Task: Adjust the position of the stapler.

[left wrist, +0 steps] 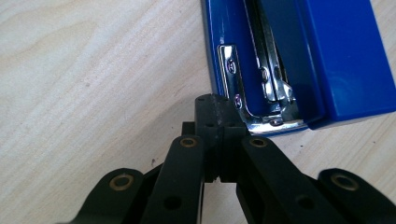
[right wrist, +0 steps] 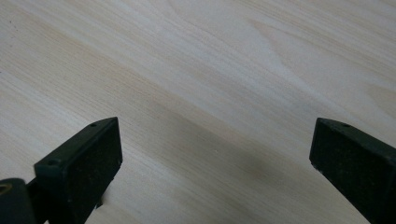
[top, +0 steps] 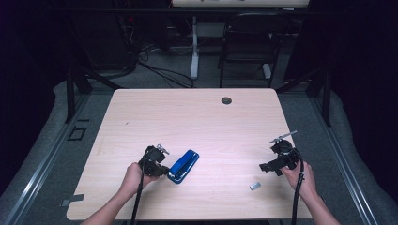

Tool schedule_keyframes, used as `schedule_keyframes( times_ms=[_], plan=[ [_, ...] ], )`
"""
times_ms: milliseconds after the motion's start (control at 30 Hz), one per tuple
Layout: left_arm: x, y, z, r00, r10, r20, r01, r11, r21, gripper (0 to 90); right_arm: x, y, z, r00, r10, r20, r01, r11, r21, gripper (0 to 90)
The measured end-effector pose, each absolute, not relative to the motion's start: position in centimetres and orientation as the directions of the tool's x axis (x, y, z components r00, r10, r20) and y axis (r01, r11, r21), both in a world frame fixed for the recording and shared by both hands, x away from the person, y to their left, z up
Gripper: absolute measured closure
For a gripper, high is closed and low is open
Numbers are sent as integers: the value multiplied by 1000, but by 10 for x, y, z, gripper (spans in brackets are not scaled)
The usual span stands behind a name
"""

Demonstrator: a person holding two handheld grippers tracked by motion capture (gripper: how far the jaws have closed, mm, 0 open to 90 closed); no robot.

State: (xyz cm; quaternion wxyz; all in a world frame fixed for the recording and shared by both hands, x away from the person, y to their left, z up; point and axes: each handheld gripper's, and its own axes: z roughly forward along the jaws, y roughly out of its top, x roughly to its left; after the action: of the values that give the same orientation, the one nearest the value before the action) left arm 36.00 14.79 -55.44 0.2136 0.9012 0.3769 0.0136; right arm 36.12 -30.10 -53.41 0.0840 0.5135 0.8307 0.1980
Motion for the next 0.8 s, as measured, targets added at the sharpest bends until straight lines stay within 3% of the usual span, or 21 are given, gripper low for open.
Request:
schedule_keyframes(
  times_ms=[800],
  plan=[
    [351, 137, -551, 748, 646, -152, 644, -650, 403, 900, 362, -300, -535, -466, 883, 53, 821, 409, 399, 22]
  ],
)
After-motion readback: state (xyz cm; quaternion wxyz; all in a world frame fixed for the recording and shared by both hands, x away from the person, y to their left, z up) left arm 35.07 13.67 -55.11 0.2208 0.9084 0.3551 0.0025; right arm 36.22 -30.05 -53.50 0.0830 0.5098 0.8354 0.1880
